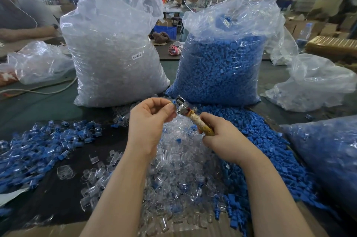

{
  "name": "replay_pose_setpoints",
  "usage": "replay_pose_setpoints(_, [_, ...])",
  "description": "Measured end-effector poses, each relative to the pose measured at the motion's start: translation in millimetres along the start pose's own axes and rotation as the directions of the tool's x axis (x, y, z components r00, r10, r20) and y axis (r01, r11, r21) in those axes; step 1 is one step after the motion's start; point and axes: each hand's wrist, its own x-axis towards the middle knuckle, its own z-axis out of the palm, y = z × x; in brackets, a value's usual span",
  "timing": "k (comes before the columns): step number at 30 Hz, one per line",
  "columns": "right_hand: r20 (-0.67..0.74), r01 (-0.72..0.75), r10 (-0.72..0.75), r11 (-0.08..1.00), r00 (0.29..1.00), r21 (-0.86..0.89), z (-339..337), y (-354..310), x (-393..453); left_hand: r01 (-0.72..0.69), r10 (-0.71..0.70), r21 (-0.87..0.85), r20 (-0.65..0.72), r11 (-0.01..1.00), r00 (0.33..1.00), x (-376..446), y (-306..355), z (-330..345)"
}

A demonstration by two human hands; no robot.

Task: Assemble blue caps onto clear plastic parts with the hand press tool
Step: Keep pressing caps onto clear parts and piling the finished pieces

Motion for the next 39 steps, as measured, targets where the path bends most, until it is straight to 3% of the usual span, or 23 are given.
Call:
replay_pose_setpoints(4, [0.042, -0.033, 0.033, 0.999, 0.999, 0.003, 0.3, 1.3, 1.1, 0.106, -0.107, -0.032, -0.033, 0.994, 0.994, 1.9, -2.3, -2.8])
replay_pose_setpoints(7, [-0.027, -0.088, 0.087, 0.996, 0.996, -0.028, 0.2, 5.7, 4.5, 0.199, -0.245, -0.223, -0.206, 0.954, 0.947, 12.5, -1.6, -21.2])
replay_pose_setpoints(10, [-0.119, -0.19, 0.177, 0.976, 0.977, -0.108, -2.4, 13.1, 7.3, 0.24, -0.467, -0.566, -0.297, 0.788, 0.833, 24.9, -4.1, -55.1])
replay_pose_setpoints(15, [-0.161, -0.318, 0.284, 0.91, 0.945, -0.267, -6.2, 24.5, 5.1, 0.089, -0.633, -0.815, -0.37, 0.573, 0.68, 33.7, -16.6, -105.3])
replay_pose_setpoints(17, [-0.164, -0.363, 0.326, 0.88, 0.931, -0.307, -7.0, 26.4, 3.9, 0.048, -0.592, -0.822, -0.367, 0.568, 0.717, 25.1, -21.5, -119.3])
replay_pose_setpoints(18, [-0.173, -0.381, 0.343, 0.87, 0.923, -0.313, -7.1, 26.9, 3.6, 0.094, -0.617, -0.865, -0.271, 0.493, 0.739, 22.0, -27.6, -124.3])
replay_pose_setpoints(19, [-0.181, -0.399, 0.359, 0.861, 0.916, -0.316, -7.2, 27.1, 3.0, 0.14, -0.631, -0.929, -0.116, 0.342, 0.767, 12.3, -30.4, -123.8])
replay_pose_setpoints(21, [-0.2, -0.42, 0.373, 0.846, 0.906, -0.328, -6.9, 27.6, 2.5, 0.174, -0.558, -0.783, -0.249, 0.597, 0.792, -5.4, -21.9, -102.3])
replay_pose_setpoints(23, [-0.217, -0.423, 0.367, 0.836, 0.905, -0.351, -6.6, 27.6, 2.8, 0.154, -0.658, -0.882, -0.206, 0.446, 0.724, 5.1, -14.6, -117.0])
replay_pose_setpoints(24, [-0.222, -0.42, 0.361, 0.836, 0.906, -0.354, -6.5, 27.2, 3.1, 0.078, -0.563, -0.817, -0.322, 0.572, 0.761, 13.5, -16.0, -121.0])
replay_pose_setpoints(25, [-0.228, -0.417, 0.355, 0.838, 0.906, -0.351, -6.0, 26.5, 3.5, 0.087, -0.581, -0.789, -0.368, 0.608, 0.726, 23.4, -8.9, -122.9])
replay_pose_setpoints(26, [-0.238, -0.416, 0.351, 0.844, 0.906, -0.338, -5.4, 25.9, 4.1, 0.155, -0.62, -0.757, -0.38, 0.635, 0.686, 30.3, -7.4, -123.1])
replay_pose_setpoints(28, [-0.262, -0.426, 0.356, 0.855, 0.897, -0.296, -4.5, 25.1, 5.0, 0.32, -0.594, -0.574, -0.385, 0.753, 0.706, 35.7, -9.9, -122.1])
replay_pose_setpoints(32, [-0.303, -0.482, 0.404, 0.839, 0.863, -0.254, -5.1, 27.1, 7.5, 0.484, -0.61, -0.384, -0.359, 0.786, 0.706, 39.4, -18.0, -123.7])
replay_pose_setpoints(34, [-0.308, -0.491, 0.411, 0.834, 0.858, -0.254, -5.1, 28.4, 8.7, 0.49, -0.58, -0.31, -0.405, 0.814, 0.707, 36.3, -16.9, -124.3])
replay_pose_setpoints(39, [-0.312, -0.501, 0.42, 0.826, 0.852, -0.257, -2.6, 30.7, 9.6, 0.411, -0.472, -0.256, -0.64, 0.875, 0.606, 30.2, -4.8, -120.7])
